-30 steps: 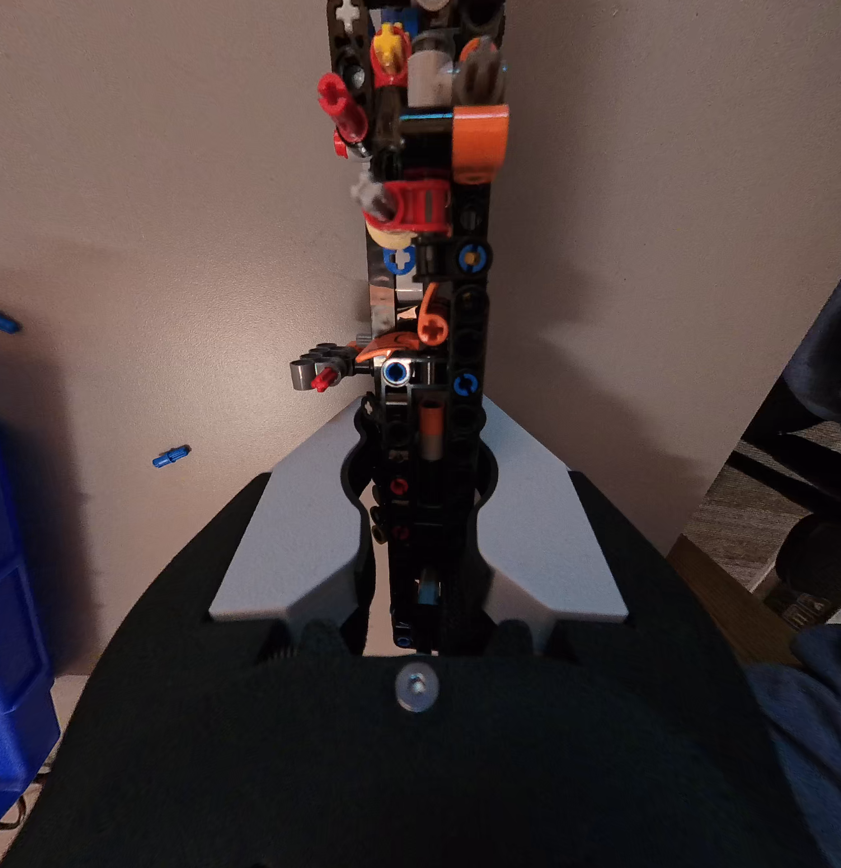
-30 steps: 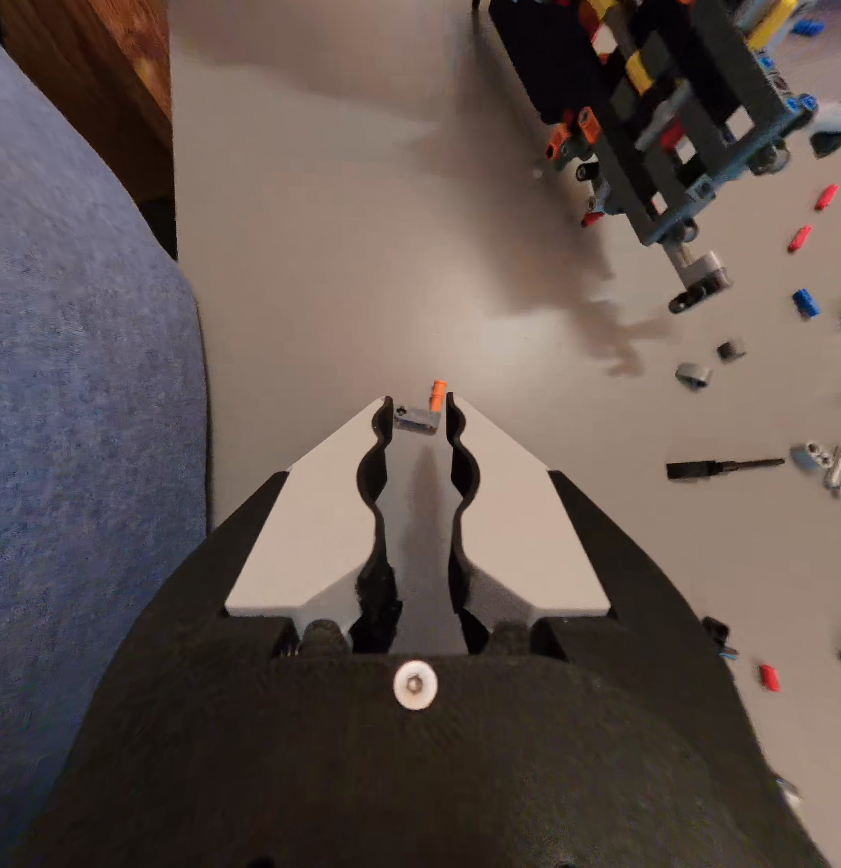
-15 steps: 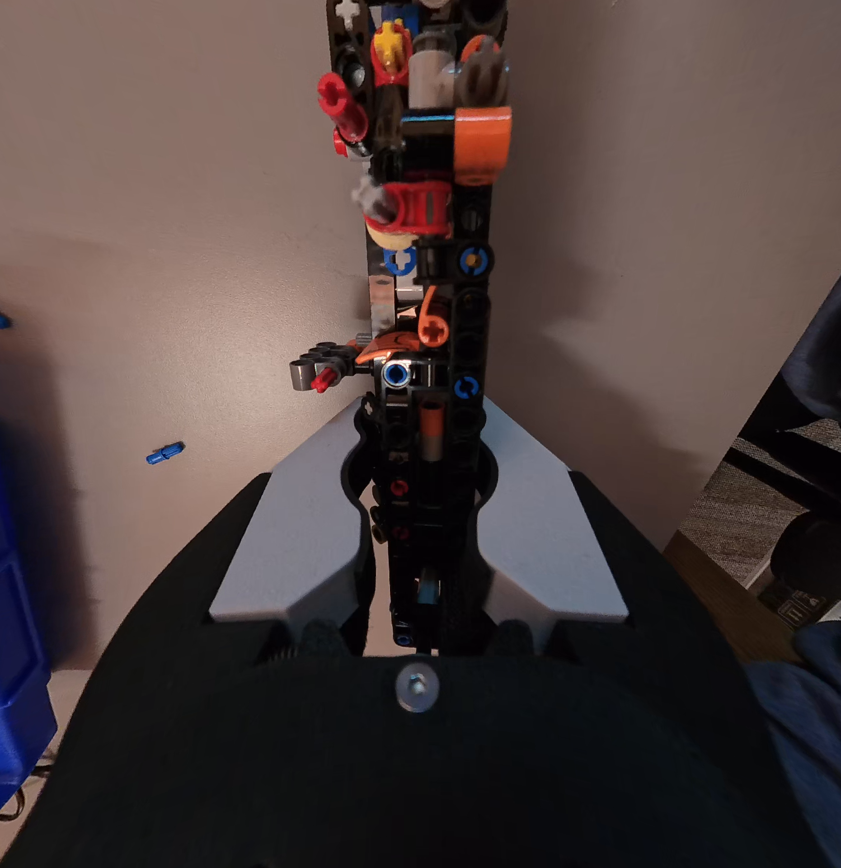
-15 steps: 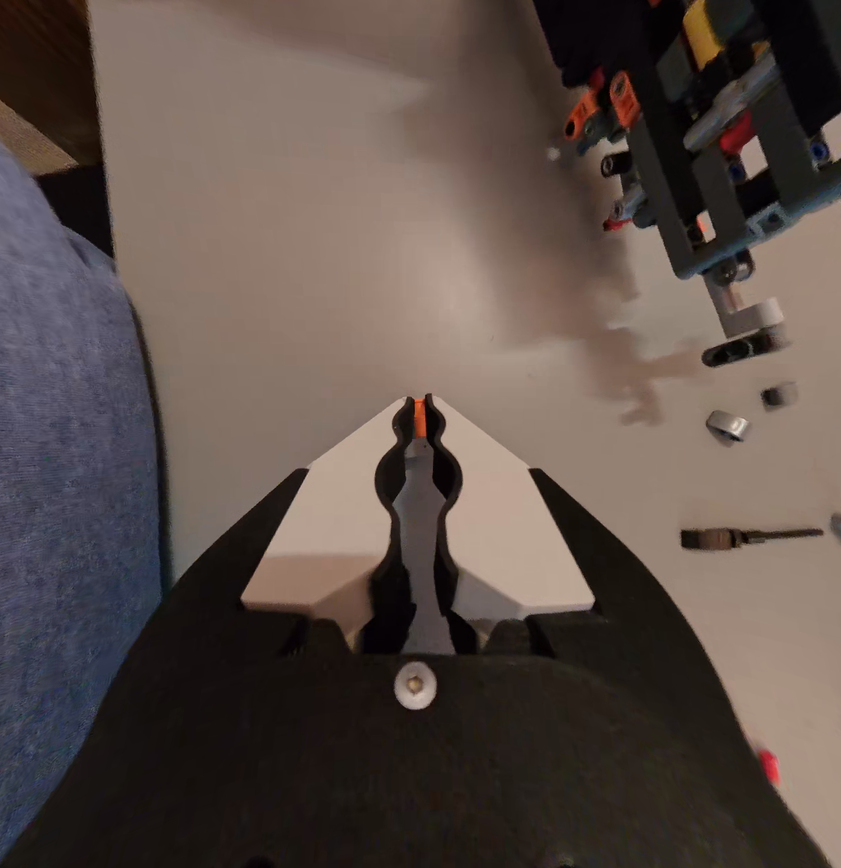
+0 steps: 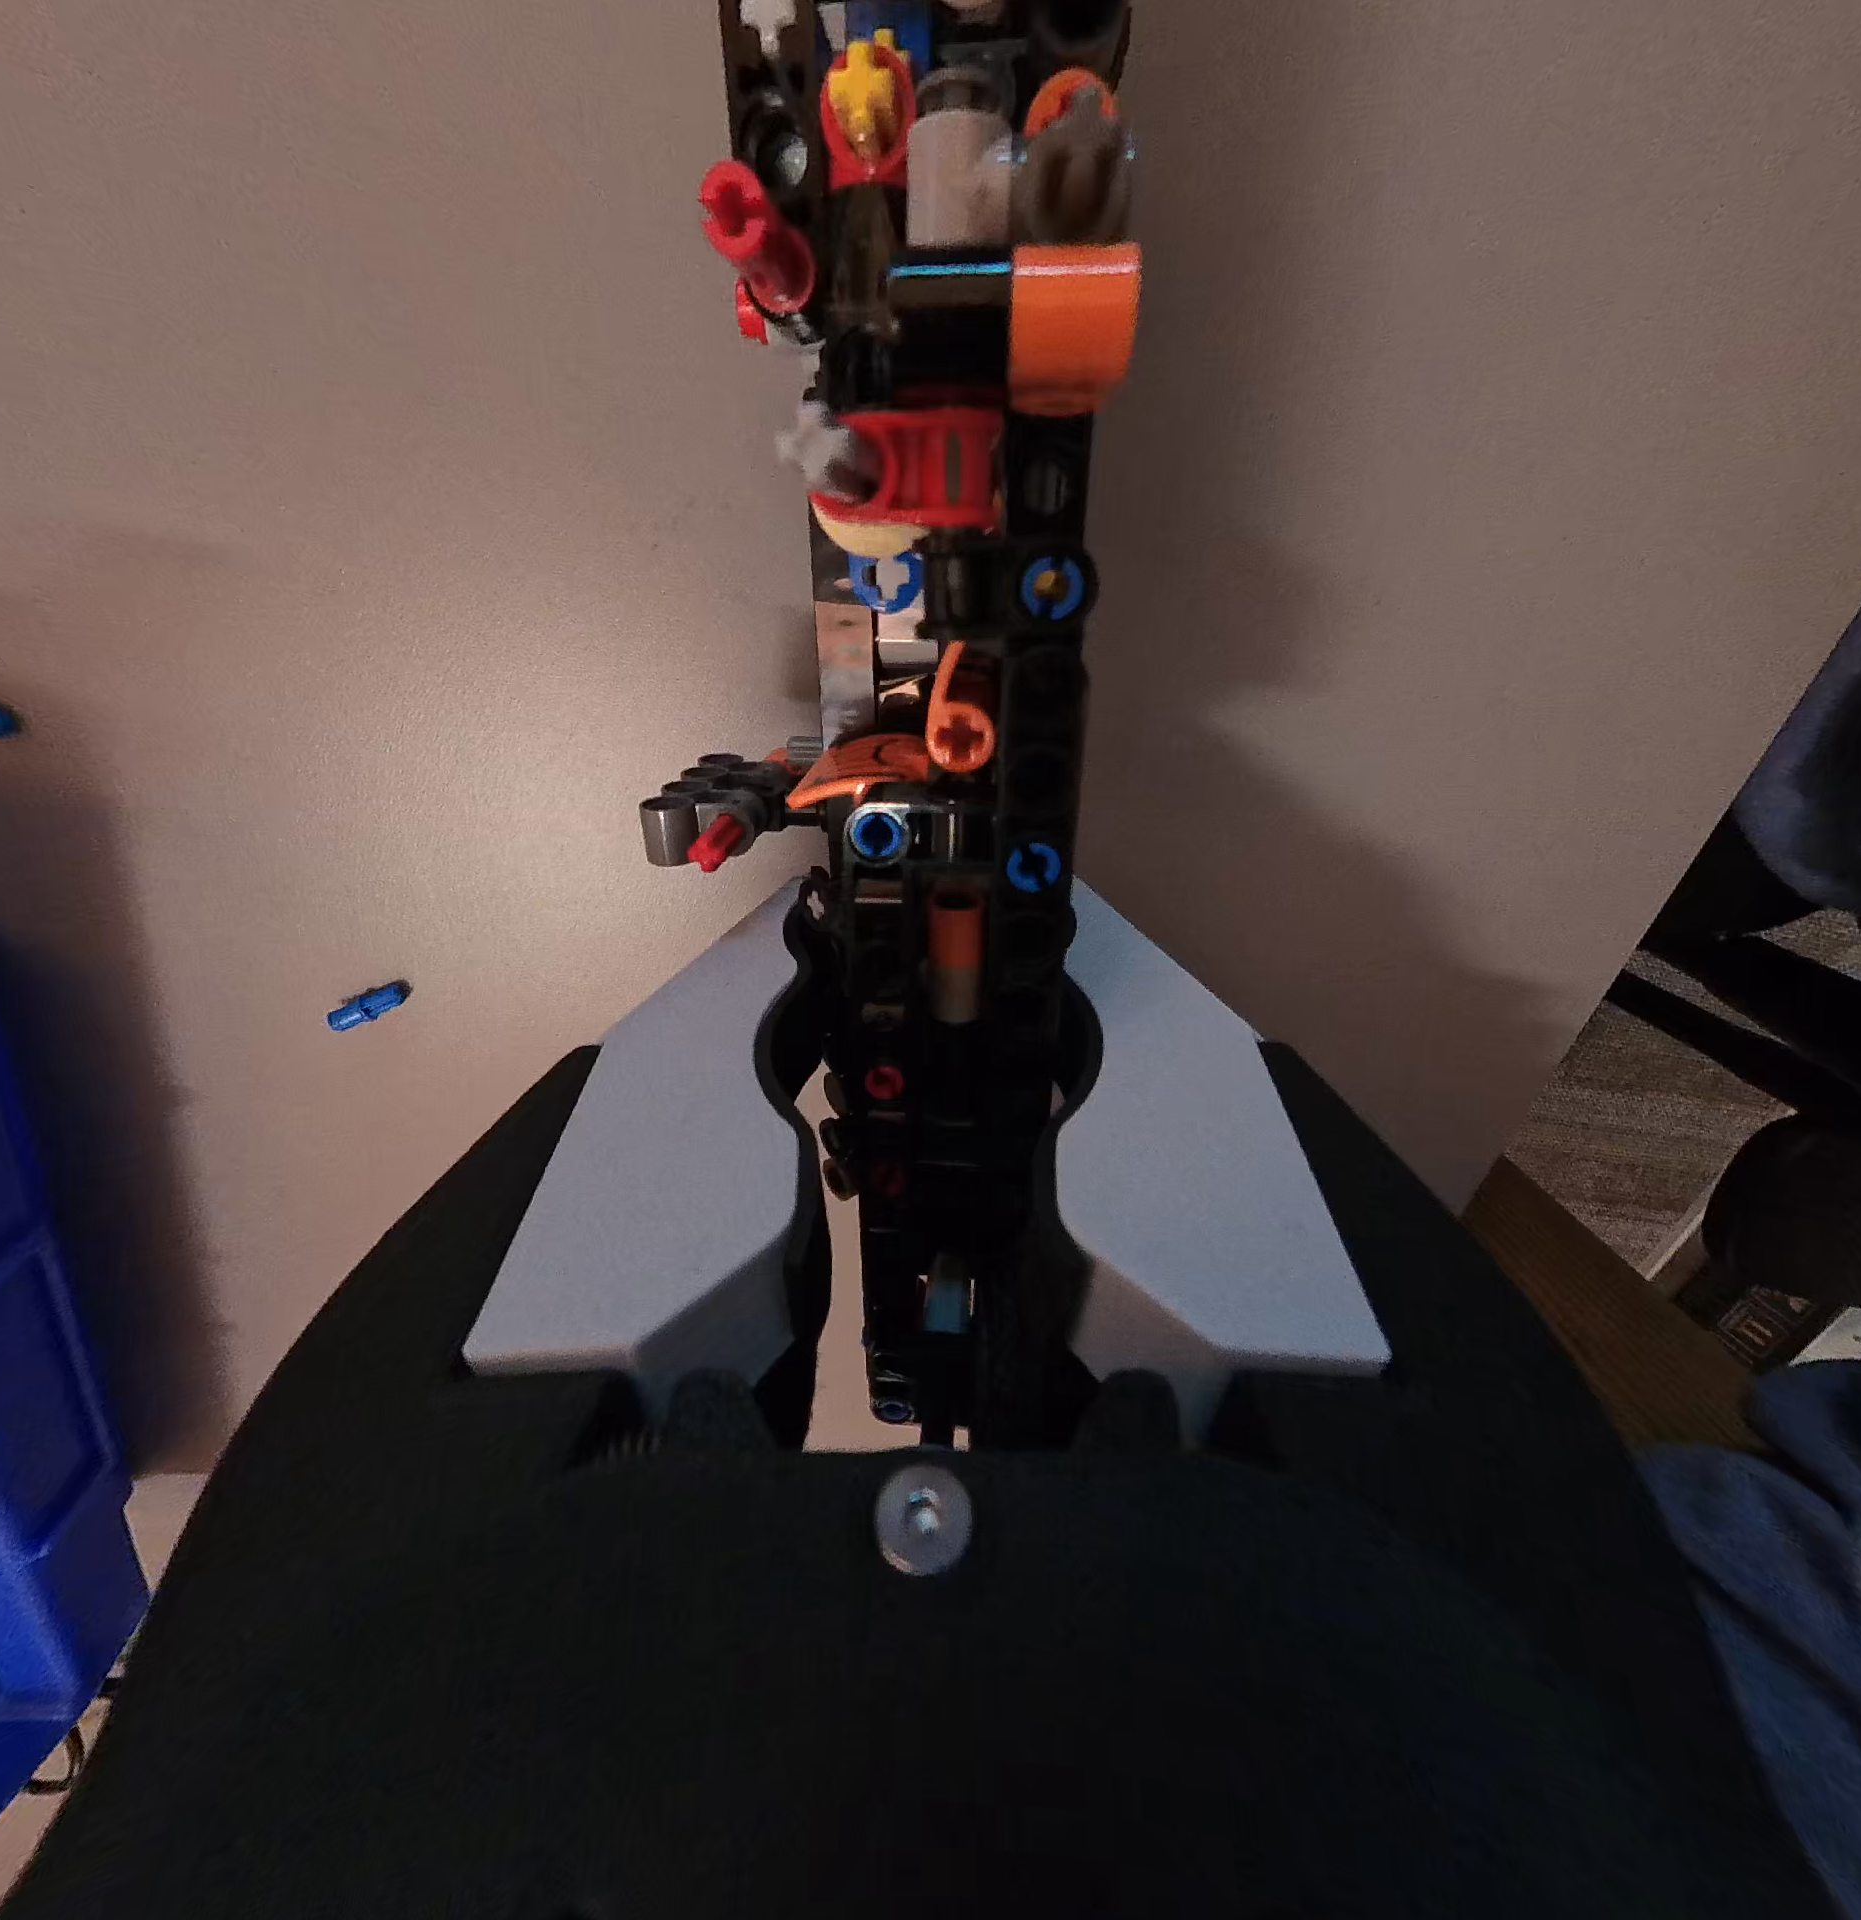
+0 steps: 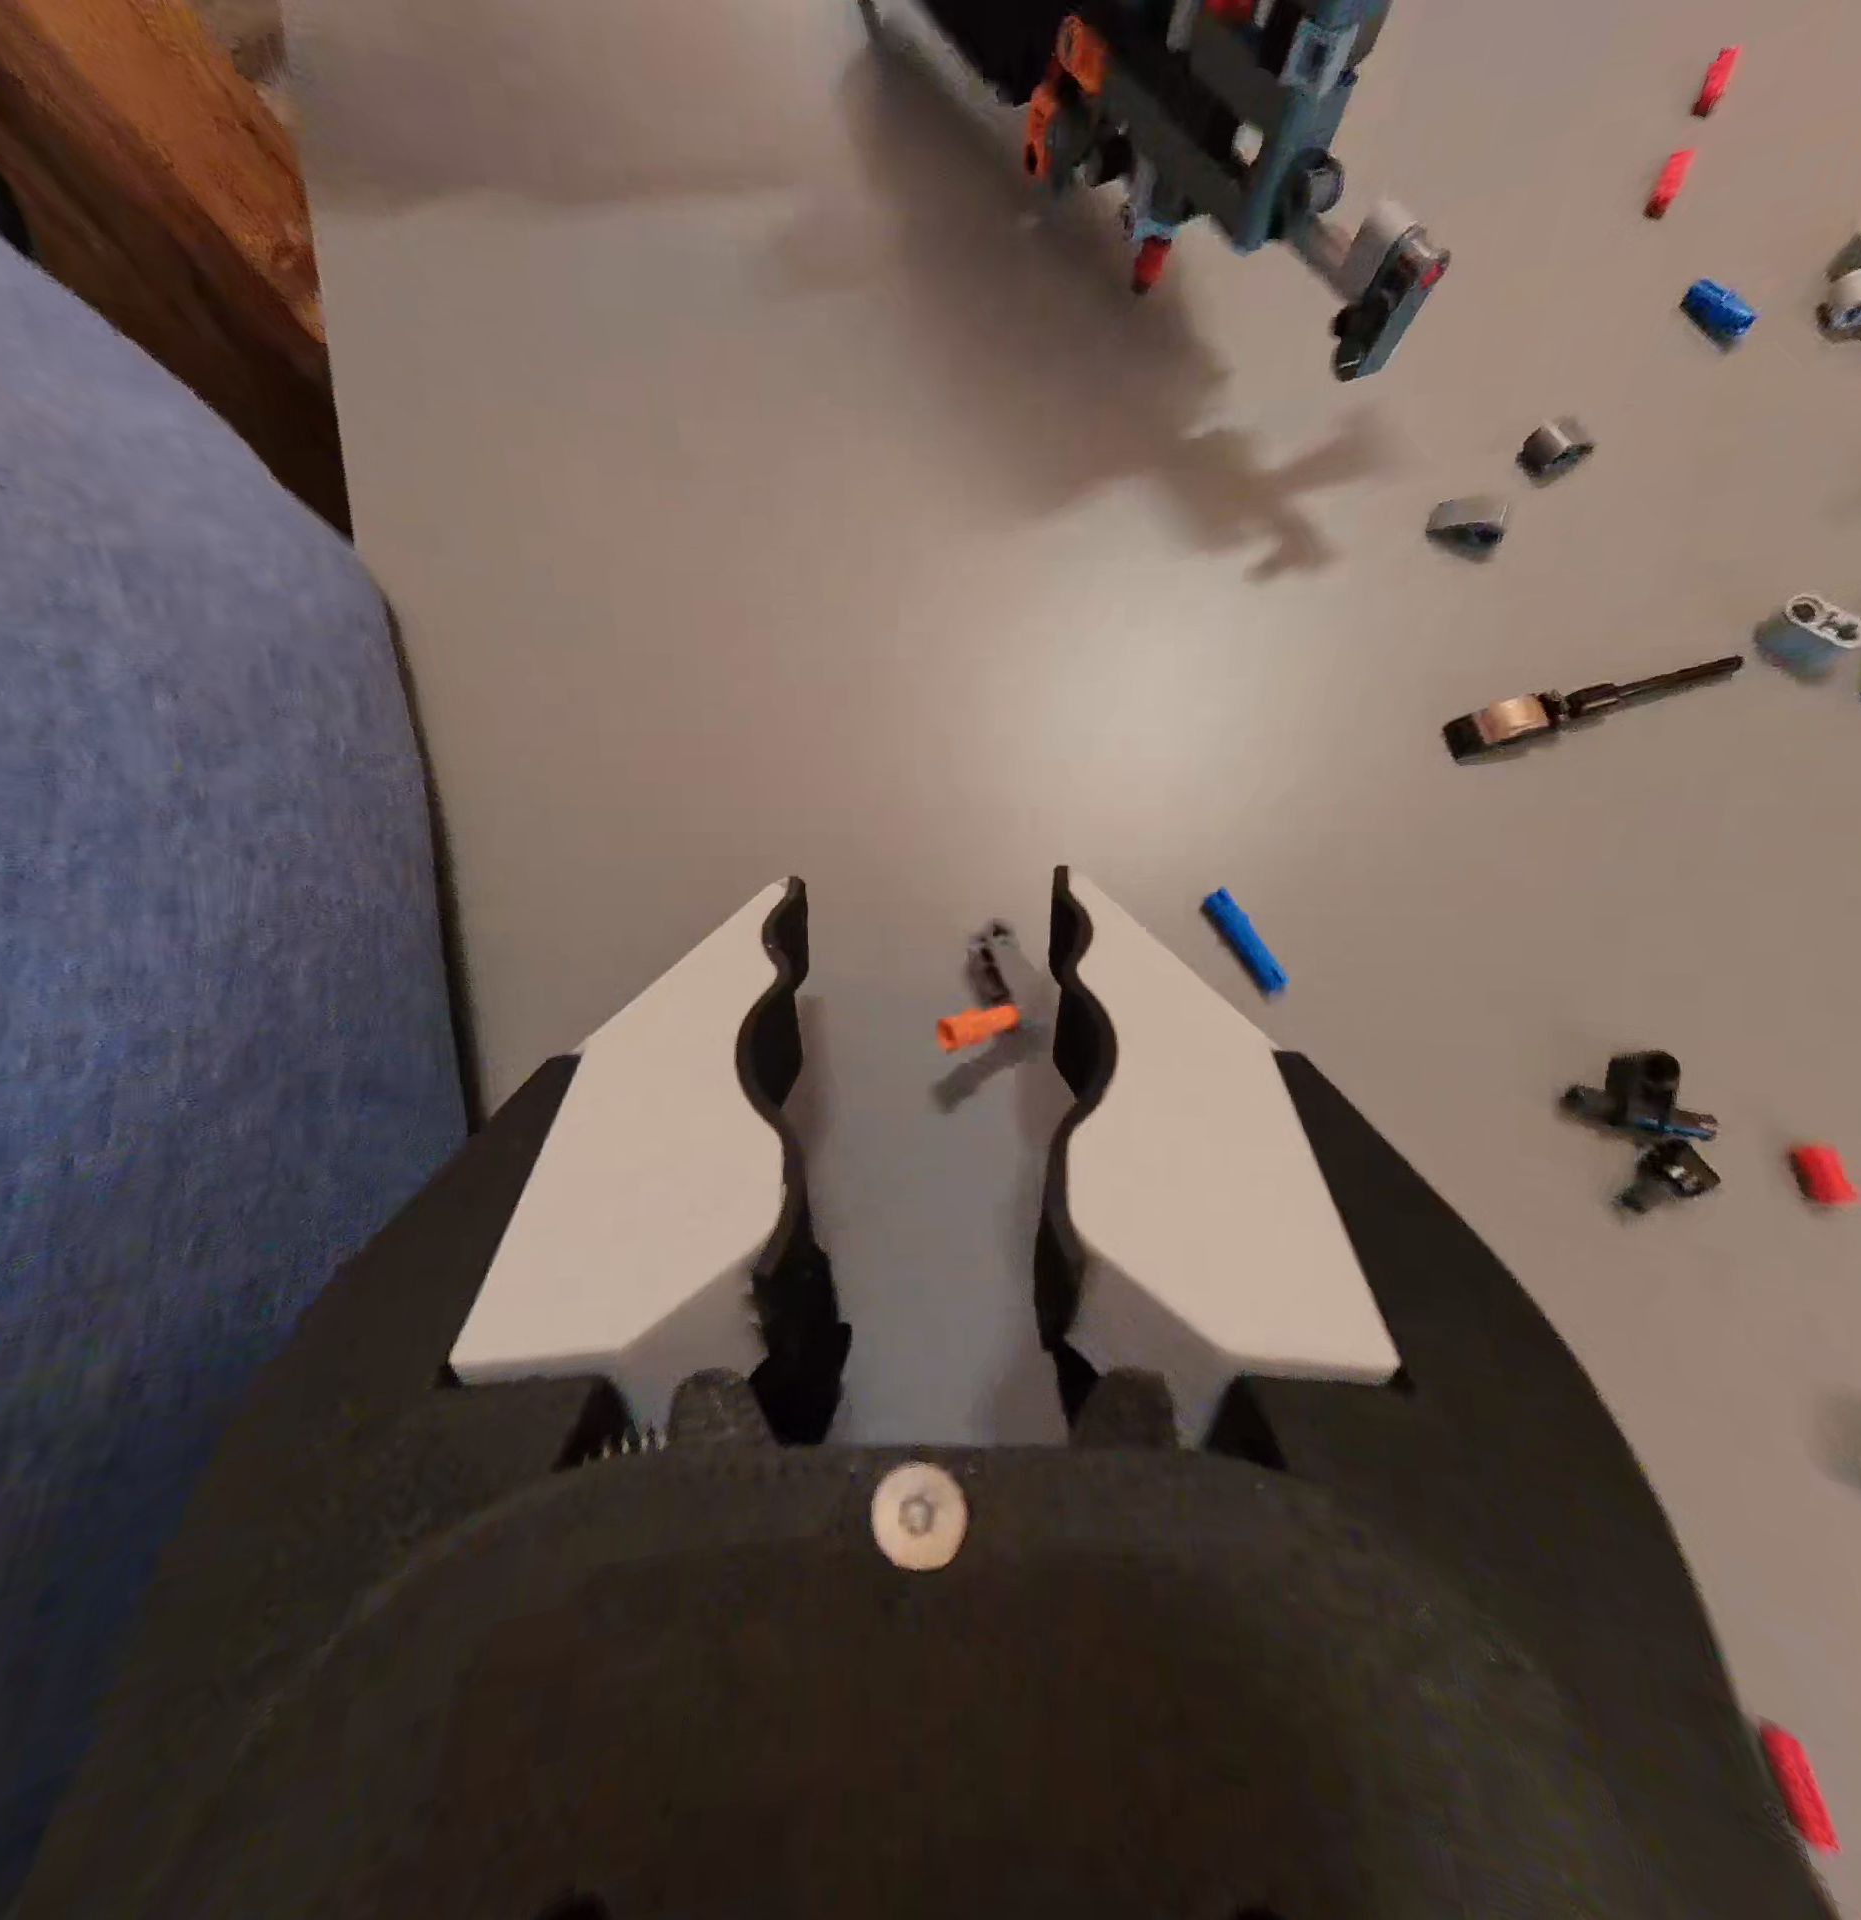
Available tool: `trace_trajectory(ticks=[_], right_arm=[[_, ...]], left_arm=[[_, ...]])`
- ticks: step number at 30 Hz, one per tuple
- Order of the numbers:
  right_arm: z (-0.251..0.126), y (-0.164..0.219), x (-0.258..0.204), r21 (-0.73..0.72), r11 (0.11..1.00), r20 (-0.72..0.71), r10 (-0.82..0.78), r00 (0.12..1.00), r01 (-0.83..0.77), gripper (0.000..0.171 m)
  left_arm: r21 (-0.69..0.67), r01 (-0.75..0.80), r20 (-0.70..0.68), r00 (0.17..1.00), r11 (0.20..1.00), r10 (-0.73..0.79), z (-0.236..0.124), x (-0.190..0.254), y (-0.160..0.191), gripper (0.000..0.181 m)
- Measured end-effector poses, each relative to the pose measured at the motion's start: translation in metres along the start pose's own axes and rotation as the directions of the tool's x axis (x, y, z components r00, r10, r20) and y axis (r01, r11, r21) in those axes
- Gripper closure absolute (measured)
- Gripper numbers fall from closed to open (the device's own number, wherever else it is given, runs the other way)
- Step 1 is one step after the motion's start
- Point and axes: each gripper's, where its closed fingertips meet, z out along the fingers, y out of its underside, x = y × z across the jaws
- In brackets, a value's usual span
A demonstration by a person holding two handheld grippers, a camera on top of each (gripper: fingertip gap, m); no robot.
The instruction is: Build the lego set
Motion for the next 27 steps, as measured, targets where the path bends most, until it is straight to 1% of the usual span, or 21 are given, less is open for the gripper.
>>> trace_trajectory(ticks=[3,5,7,10,13,15,16,18,19,20,21,23,27], right_arm=[[-0.009,0.013,0.003,-0.076,0.996,-0.066,-0.056,0.996,0.051,0.128],[-0.013,0.029,0.014,-0.117,0.993,-0.126,-0.038,0.991,0.024,0.136],[-0.015,0.038,0.019,-0.142,0.990,-0.152,-0.037,0.988,0.015,0.136],[-0.016,0.037,0.026,-0.151,0.988,-0.235,-0.010,0.972,-0.026,0.140],[-0.005,0.037,0.022,-0.136,0.986,-0.217,0.064,0.974,-0.095,0.149],[0.002,0.031,0.024,-0.119,0.990,-0.217,0.045,0.975,-0.072,0.160],[0.006,0.026,0.023,-0.123,0.992,-0.201,0.004,0.980,-0.029,0.162],[0.016,0.016,0.015,-0.108,0.990,-0.140,-0.105,0.985,0.091,0.160],[0.019,0.013,0.012,-0.105,0.989,-0.112,-0.114,0.987,0.103,0.154],[0.019,0.011,0.011,-0.103,0.991,-0.100,-0.092,0.991,0.082,0.142],[0.016,0.010,0.011,-0.097,0.994,-0.102,-0.069,0.992,0.059,0.136],[0.011,0.011,0.010,-0.089,0.996,-0.115,-0.036,0.993,0.026,0.133],[0.011,0.013,0.006,-0.098,0.990,-0.184,0.081,0.980,-0.101,0.133]], left_arm=[[-0.004,0.009,-0.003,1.000,1.000,-0.009,0.000,0.000,0.000,0.145],[-0.007,0.014,0.000,1.000,1.000,-0.014,0.000,0.000,0.001,0.145],[-0.010,0.018,0.000,1.000,1.000,-0.018,0.000,0.000,0.001,0.145],[-0.015,0.027,-0.001,1.000,1.000,-0.027,0.000,0.000,0.001,0.145],[-0.021,0.034,0.001,0.999,0.999,-0.034,0.000,0.001,0.001,0.145],[-0.022,0.036,0.001,0.999,0.999,-0.036,0.000,0.001,0.001,0.145],[-0.023,0.037,0.001,0.999,0.999,-0.037,0.000,0.001,0.001,0.145],[-0.026,0.037,-0.001,0.999,0.999,-0.037,0.000,0.001,0.001,0.145],[-0.027,0.038,-0.001,0.999,0.999,-0.038,0.000,0.001,0.001,0.145],[-0.028,0.039,-0.001,0.999,0.999,-0.039,0.000,0.001,0.001,0.145],[-0.027,0.040,0.000,0.999,0.999,-0.040,0.000,0.001,0.001,0.145],[-0.022,0.040,0.001,0.999,0.999,-0.040,0.000,0.001,0.001,0.145],[-0.025,0.035,-0.003,0.999,0.999,-0.035,0.000,0.001,0.001,0.145]])
